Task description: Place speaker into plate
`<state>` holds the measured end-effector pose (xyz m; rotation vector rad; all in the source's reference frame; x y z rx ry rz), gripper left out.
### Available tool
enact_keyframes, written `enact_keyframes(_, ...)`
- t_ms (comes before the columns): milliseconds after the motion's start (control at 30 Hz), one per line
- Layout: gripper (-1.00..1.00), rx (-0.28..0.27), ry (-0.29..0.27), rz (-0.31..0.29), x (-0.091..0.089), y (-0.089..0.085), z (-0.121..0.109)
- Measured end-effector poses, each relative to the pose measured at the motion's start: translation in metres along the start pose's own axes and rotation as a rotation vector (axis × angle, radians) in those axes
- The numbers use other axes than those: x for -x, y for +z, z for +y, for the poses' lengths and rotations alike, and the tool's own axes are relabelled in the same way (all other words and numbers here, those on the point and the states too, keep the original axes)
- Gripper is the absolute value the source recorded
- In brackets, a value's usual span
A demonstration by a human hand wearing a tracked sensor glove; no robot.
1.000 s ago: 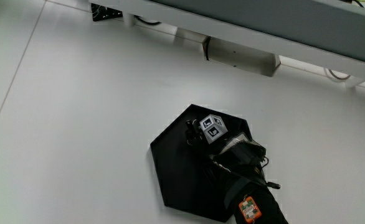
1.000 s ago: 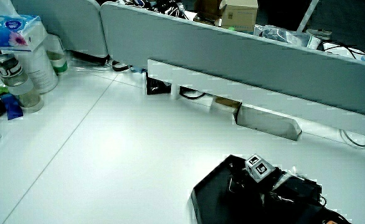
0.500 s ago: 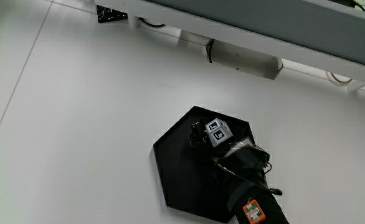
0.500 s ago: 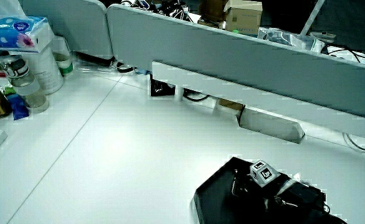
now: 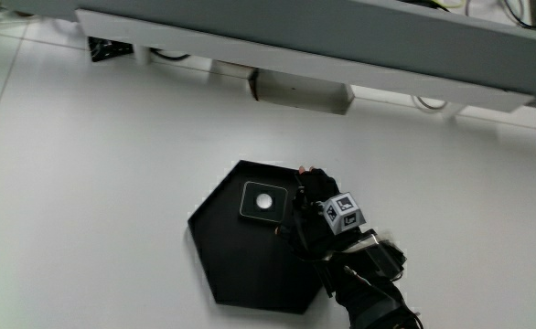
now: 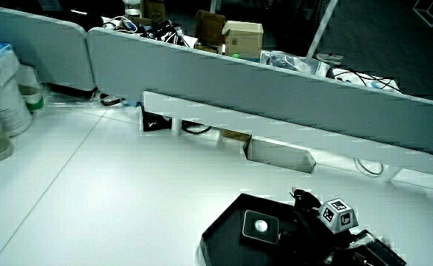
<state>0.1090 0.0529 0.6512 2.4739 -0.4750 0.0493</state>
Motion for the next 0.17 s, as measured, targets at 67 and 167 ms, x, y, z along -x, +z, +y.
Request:
enact_keyframes(67,-1.0,-0.059,0.027,0.072,-0.005,0.01,-0.01)
enact_keyframes(167,-1.0,-0.115,0.086,0.177,-0.01,0.018,-0.025)
